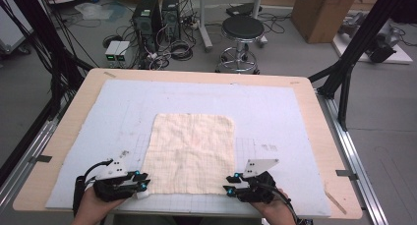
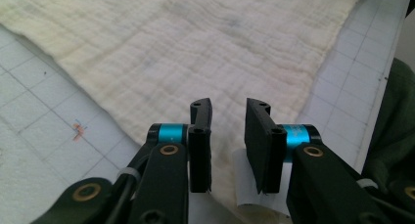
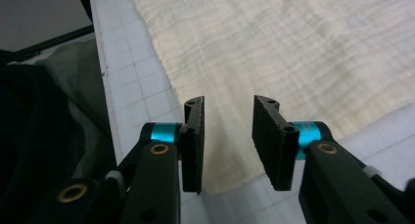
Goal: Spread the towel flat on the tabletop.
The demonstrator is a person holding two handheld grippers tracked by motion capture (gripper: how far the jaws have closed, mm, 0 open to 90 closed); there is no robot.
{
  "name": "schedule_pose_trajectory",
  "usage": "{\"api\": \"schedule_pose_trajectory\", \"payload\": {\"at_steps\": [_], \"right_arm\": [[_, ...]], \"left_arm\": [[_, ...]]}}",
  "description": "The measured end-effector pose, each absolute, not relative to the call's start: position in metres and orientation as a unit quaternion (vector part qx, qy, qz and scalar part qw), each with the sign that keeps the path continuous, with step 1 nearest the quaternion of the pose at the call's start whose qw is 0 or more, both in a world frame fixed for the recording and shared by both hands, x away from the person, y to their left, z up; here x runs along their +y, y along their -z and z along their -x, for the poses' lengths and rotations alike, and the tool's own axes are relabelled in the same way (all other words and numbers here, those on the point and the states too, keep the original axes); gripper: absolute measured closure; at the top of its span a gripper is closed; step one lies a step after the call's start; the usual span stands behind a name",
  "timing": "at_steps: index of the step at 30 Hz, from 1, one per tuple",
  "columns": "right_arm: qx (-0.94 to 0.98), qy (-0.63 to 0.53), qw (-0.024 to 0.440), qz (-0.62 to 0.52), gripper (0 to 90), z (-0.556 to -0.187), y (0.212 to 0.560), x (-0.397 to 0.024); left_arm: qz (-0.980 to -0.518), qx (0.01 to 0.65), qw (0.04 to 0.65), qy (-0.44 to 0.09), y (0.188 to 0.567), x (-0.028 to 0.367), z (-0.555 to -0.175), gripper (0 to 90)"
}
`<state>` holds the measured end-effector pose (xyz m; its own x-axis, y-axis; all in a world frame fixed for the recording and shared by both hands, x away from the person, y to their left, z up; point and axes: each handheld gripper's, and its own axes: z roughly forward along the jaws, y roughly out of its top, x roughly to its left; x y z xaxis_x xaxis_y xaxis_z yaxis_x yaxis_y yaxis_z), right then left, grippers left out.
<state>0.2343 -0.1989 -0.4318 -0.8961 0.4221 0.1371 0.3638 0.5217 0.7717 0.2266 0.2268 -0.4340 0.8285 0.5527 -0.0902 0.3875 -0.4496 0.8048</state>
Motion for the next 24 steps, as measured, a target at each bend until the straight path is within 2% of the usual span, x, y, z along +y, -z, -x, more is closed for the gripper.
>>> {"api": "schedule_pose_trajectory", "payload": {"at_steps": [7, 10, 20, 24], "right_arm": [[0.857, -0.453, 0.042, -0.241, 52.4, -0.242, 0.429, -0.204], [0.852, -0.459, 0.045, -0.248, 46.4, -0.244, 0.427, -0.204], [0.843, -0.470, 0.056, -0.257, 35.5, -0.259, 0.423, -0.200], [0.840, -0.472, 0.079, -0.257, 30.8, -0.265, 0.423, -0.202]], "left_arm": [[-0.833, 0.287, 0.462, -0.104, 0.433, 0.228, -0.234, 63.4], [-0.830, 0.296, 0.459, -0.113, 0.432, 0.227, -0.239, 52.7], [-0.810, 0.302, 0.485, -0.128, 0.429, 0.232, -0.250, 48.7], [-0.805, 0.310, 0.488, -0.132, 0.428, 0.232, -0.255, 47.2]]}}
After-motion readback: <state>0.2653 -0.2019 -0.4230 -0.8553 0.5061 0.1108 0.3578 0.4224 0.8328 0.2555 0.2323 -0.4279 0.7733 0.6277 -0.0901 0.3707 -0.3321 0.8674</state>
